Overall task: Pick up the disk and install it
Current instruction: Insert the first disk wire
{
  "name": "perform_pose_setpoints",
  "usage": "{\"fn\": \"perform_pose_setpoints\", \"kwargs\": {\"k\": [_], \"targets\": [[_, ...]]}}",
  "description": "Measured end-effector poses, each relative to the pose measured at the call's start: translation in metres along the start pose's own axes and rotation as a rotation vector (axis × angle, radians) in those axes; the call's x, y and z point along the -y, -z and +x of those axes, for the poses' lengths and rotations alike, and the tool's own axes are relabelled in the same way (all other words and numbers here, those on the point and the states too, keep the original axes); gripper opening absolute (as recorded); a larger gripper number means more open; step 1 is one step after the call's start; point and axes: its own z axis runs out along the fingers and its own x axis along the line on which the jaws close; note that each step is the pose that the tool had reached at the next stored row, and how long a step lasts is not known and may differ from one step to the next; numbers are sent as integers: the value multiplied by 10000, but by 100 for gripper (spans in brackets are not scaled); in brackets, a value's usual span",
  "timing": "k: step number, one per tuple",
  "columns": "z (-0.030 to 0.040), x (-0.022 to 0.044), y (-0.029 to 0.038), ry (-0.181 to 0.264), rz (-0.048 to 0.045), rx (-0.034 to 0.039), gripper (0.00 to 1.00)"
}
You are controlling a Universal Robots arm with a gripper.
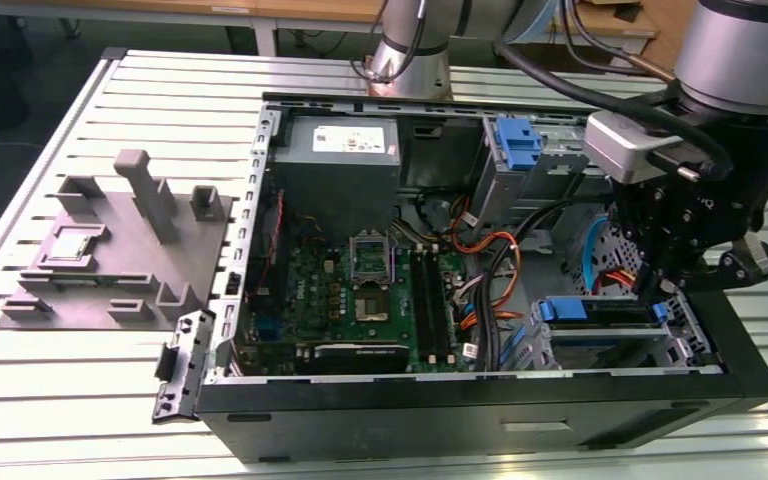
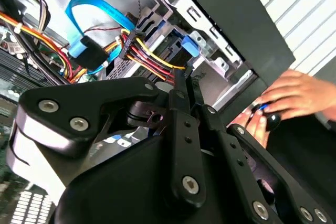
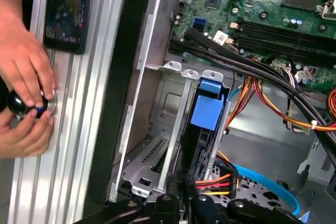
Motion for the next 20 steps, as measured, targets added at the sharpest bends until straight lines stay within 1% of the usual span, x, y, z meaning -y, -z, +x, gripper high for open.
{"fn": "perform_pose_setpoints", "kwargs": {"k": [1, 2, 3, 4, 5, 7, 10, 11, 20], "targets": [[-1, 0, -2, -143, -32, -18, 16], [-1, -1, -5, -242, -50, -14, 16], [-1, -1, -7, -320, -59, 15, 16], [-2, -1, -10, -390, -62, 61, 16], [-3, -2, -11, -448, -69, 78, 16], [-3, -2, -15, -587, -98, 63, 16], [-5, -3, -23, -1102, -209, -3, 16], [-5, -3, -23, -1200, -230, -17, 16], [-5, -3, -23, -1210, -232, -17, 16]]}}
